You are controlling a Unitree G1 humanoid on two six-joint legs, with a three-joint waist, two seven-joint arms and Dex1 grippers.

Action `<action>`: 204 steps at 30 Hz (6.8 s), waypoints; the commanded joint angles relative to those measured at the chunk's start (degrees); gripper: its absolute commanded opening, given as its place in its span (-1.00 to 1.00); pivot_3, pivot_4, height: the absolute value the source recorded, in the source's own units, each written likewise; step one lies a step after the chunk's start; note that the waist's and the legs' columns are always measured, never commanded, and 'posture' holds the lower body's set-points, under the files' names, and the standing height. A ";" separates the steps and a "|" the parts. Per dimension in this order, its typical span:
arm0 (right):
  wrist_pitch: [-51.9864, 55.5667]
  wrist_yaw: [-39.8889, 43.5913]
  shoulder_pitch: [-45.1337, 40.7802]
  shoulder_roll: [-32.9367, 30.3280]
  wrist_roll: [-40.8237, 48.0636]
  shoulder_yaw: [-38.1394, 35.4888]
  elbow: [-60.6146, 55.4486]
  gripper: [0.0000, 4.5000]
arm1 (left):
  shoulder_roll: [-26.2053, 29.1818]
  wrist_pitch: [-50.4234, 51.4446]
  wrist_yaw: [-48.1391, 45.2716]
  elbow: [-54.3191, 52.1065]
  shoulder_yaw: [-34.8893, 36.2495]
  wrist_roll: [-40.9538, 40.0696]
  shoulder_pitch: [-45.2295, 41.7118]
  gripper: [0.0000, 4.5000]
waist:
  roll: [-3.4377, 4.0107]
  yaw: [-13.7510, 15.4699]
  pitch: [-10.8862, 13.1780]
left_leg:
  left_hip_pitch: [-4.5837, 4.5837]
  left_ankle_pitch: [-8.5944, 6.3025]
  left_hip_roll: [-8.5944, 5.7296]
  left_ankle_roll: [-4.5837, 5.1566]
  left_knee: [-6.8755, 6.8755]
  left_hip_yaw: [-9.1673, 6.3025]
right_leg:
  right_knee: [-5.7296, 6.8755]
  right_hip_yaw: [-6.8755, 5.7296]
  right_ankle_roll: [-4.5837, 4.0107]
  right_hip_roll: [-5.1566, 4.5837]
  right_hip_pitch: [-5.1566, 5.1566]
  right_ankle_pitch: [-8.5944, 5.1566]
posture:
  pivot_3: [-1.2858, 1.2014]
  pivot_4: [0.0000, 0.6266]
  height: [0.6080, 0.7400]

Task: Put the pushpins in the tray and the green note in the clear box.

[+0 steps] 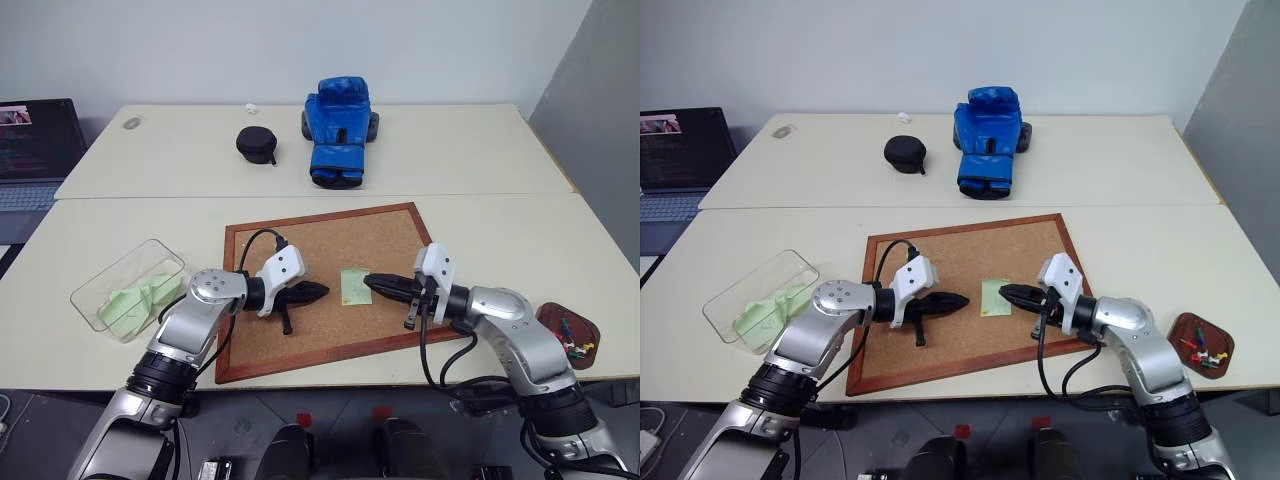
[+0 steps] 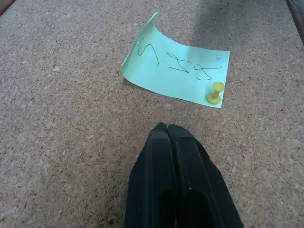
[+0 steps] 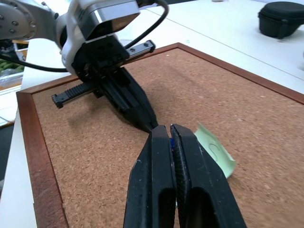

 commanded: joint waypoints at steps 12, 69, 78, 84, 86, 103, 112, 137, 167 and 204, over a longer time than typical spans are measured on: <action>24.36 -29.89 22.17 2.85 5.20 -37.19 -21.44 -0.99 | 0.03 -0.16 -0.15 1.10 -1.25 1.32 1.22 -1.00 | 0.32 -0.12 -0.21 | 0.06 0.00 -0.03 0.01 -0.03 0.13 | -0.01 0.11 0.00 0.00 0.06 0.00 | 0.03 -0.52 1.00; 6.76 -10.78 19.40 -10.03 5.43 -18.88 -19.52 0.72 | -0.26 -1.31 -1.47 4.04 -1.15 2.06 -1.34 -1.00 | 0.41 -0.09 -0.27 | 0.18 0.00 -0.07 0.03 -0.04 0.46 | -0.07 0.09 0.31 0.10 0.18 -0.16 | 0.03 -0.52 1.00; -6.06 3.61 2.82 -7.57 -1.39 3.92 -4.69 0.72 | 0.18 -0.48 -1.03 2.90 -0.83 2.07 -0.90 -1.00 | 0.27 -0.10 -0.19 | 0.23 0.00 -0.06 0.03 -0.03 0.36 | -0.12 0.01 0.26 0.12 0.27 -0.12 | 0.03 -0.52 1.00; -9.26 8.07 -3.70 -2.43 -3.29 10.88 5.41 0.72 | 0.54 -0.04 -0.64 2.30 -0.43 2.02 -0.56 -1.00 | 0.25 -0.09 -0.18 | 0.21 0.00 -0.04 0.02 -0.01 0.27 | -0.11 -0.01 0.04 0.09 0.25 0.00 | 0.03 -0.52 1.00; -10.25 8.47 -5.09 -0.70 -4.12 12.25 8.24 0.72 | 0.55 0.11 -0.46 2.00 -0.41 1.97 -0.33 -1.00 | 0.25 -0.10 -0.18 | 0.22 0.00 -0.03 0.02 -0.02 0.24 | -0.10 -0.02 0.04 0.10 0.25 0.00 | 0.03 -0.52 1.00; -15.86 8.32 -11.95 8.94 -7.78 13.76 27.73 0.56 | 1.29 0.93 0.10 0.17 -0.15 1.76 0.43 -1.00 | 0.25 -0.15 -0.18 | 0.24 0.00 -0.03 0.02 -0.04 0.10 | -0.05 0.01 0.03 0.10 0.16 0.01 | 0.03 -0.52 1.00; -19.86 8.51 -11.57 8.72 -9.72 14.34 28.73 -0.21 | 1.37 1.02 0.13 -0.07 -0.08 1.65 0.48 -1.00 | 0.25 -0.15 -0.18 | 0.24 0.00 -0.03 0.02 -0.04 0.09 | -0.03 0.02 0.03 0.10 0.16 0.01 | 0.03 -0.52 1.00; -15.61 9.10 -12.16 5.83 -6.29 10.50 15.47 -1.00 | 1.11 1.47 0.38 -0.14 -0.07 1.50 0.85 -1.00 | 0.26 -0.12 -0.18 | 0.07 0.01 0.00 0.01 -0.03 0.03 | -0.01 0.04 0.03 0.06 0.00 0.01 | 0.03 -0.52 1.00; -10.04 8.22 -18.18 0.38 -5.38 5.67 10.92 -1.00 | -3.13 40.58 5.89 -11.87 21.50 -32.86 -5.40 0.69 | 0.04 -0.27 -0.03 | -0.17 0.02 0.02 -0.03 -0.01 -0.05 | -0.01 -0.02 0.02 -0.01 -0.23 0.02 | 0.03 -0.52 1.00; 7.02 1.52 -18.86 2.62 7.42 0.72 0.03 -1.00 | -9.21 39.46 6.57 -9.84 17.95 -39.06 -6.94 0.82 | 0.03 -0.40 -0.03 | -0.22 0.02 0.00 -0.02 -0.02 0.02 | -0.01 0.04 0.02 -0.03 -0.29 0.02 | 0.03 -0.52 1.00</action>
